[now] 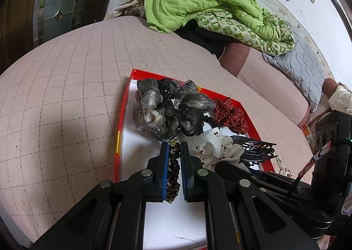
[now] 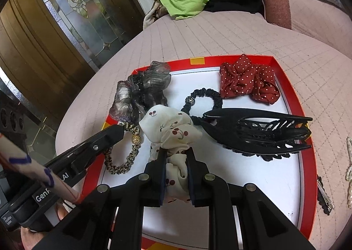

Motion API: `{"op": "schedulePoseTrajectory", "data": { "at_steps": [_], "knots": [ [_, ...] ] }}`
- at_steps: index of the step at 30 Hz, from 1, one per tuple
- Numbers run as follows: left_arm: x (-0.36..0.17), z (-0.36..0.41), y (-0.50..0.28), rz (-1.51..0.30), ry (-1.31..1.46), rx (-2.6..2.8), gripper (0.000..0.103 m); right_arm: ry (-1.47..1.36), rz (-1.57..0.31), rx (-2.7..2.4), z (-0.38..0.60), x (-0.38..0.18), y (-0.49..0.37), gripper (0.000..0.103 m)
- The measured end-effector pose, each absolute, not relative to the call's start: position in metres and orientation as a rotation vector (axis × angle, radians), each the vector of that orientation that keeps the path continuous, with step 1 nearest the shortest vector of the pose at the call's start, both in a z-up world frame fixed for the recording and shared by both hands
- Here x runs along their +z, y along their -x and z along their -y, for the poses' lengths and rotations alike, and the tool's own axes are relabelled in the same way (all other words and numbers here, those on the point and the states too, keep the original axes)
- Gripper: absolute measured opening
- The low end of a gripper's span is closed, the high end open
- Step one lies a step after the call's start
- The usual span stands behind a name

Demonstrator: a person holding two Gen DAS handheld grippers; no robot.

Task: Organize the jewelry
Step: 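Carry the bracelet and scrunchie into the tray and open both grippers, then move both grippers back to the loose jewelry beside the tray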

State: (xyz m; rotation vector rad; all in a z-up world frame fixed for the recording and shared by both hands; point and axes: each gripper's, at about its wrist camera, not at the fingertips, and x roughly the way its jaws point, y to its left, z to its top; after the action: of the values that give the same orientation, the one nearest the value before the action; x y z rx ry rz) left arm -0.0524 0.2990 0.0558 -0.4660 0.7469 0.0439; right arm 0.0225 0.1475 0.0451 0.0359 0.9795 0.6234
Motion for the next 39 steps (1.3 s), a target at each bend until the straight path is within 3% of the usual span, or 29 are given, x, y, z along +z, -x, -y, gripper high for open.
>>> {"op": "schedulePoseTrajectory", "data": {
  "at_steps": [5,7,9,27,39],
  "knots": [
    [0.054,-0.301,0.05,-0.753,0.472,0.042,0.013,-0.045,-0.982,0.621,-0.147,0.045,-0.024,0.027],
    [0.054,-0.301,0.051,-0.748,0.474,0.044,0.027,-0.05,-0.98,0.622,-0.146,0.046,-0.024,0.029],
    [0.054,-0.302,0.051,-0.739,0.474,0.045,0.03,-0.05,-0.98,0.623,-0.145,0.047,-0.024,0.03],
    [0.08,-0.301,0.068,-0.596,0.474,0.041,0.033,-0.099,-0.883,0.625,-0.112,0.087,-0.008,0.033],
    [0.092,-0.251,0.062,-0.578,0.362,-0.058,0.037,-0.193,-0.849,0.567,-0.033,0.1,0.019,0.034]
  ]
}}
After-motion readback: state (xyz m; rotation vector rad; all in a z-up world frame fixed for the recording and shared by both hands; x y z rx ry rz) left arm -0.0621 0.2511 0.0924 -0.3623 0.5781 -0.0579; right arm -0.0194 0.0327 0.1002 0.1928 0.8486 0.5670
